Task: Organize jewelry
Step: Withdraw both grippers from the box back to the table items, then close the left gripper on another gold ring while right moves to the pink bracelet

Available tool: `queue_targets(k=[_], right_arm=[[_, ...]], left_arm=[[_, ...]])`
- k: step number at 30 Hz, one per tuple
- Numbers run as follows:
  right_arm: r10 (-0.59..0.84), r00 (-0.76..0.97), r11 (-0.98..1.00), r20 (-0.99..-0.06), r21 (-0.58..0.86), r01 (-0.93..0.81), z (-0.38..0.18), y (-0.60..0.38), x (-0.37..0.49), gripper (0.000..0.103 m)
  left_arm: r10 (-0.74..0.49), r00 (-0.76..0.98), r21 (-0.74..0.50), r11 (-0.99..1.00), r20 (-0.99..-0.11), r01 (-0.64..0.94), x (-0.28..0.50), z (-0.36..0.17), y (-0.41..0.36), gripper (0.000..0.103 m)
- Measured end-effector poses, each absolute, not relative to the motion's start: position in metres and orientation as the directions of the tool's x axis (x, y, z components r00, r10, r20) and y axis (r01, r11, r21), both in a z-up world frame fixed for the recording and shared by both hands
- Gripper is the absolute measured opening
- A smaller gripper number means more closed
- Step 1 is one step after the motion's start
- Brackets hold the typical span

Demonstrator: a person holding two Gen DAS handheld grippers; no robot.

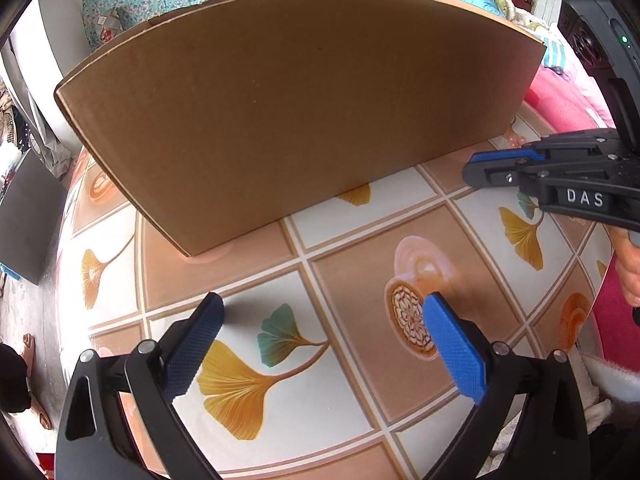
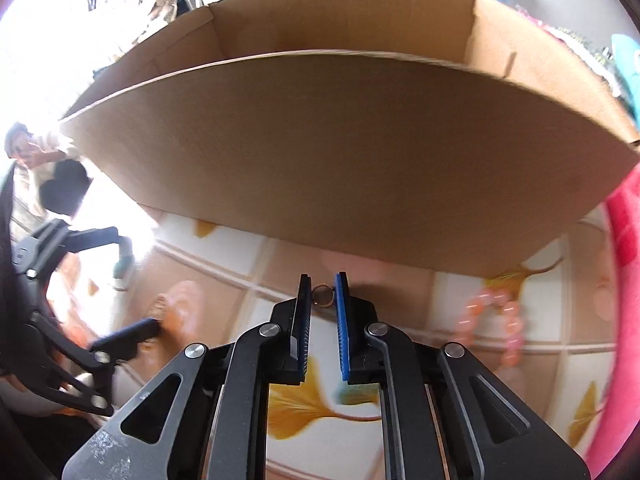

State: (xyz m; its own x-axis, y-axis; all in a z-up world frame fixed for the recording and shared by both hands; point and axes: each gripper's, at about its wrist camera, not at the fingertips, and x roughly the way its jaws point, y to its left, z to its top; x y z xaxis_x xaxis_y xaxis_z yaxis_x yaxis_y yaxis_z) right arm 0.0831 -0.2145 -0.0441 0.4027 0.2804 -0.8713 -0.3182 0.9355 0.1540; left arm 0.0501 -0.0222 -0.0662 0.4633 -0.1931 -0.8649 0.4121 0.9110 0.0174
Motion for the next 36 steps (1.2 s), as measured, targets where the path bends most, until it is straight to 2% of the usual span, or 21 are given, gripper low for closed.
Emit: queue_targets(k=[8,11,17,25,29,33,36], right_arm=[[0.498,0.293,0.855,-0.816,0.406,-0.324,-0.053,-0.198,0.089,0.013],[0.531,0.308,0.842,-0.789,0.45,-0.299,-0.048,-0.203,0.087,0.016],[0.569,0.319,0.822,-0.758,0.519,-0.232,-0.046,-0.242,0.088,0.015],[0.592,0.249,0.803,-0.766,0.537,-0.257,-0.054,-0.212,0.079,0.009],[0.594,0.293,0.803,-0.75,0.532,-0.267,-0.041,-0.224,0.072,0.01],[0.523,0.393,0.852,-0.756,0.477,-0.216,-0.02,-0.273,0.057,0.014],[0.409,0.461,0.911,-0.787,0.382,-0.155,-0.009,-0.308,0.044,0.021]], left_arm=[[-0.203,0.461,0.014,0.906,-0.864,0.424,0.049,-0.067,-0.018,0.098],[-0.202,0.461,0.014,0.906,-0.864,0.424,0.048,-0.067,-0.017,0.098],[-0.202,0.46,0.013,0.906,-0.865,0.422,0.047,-0.067,-0.018,0.098],[-0.198,0.455,0.014,0.906,-0.868,0.423,0.047,-0.067,-0.019,0.098],[-0.198,0.454,0.014,0.906,-0.869,0.422,0.047,-0.067,-0.02,0.098],[-0.198,0.455,0.015,0.906,-0.868,0.423,0.048,-0.068,-0.02,0.098],[-0.198,0.455,0.014,0.907,-0.868,0.422,0.048,-0.068,-0.02,0.098]])
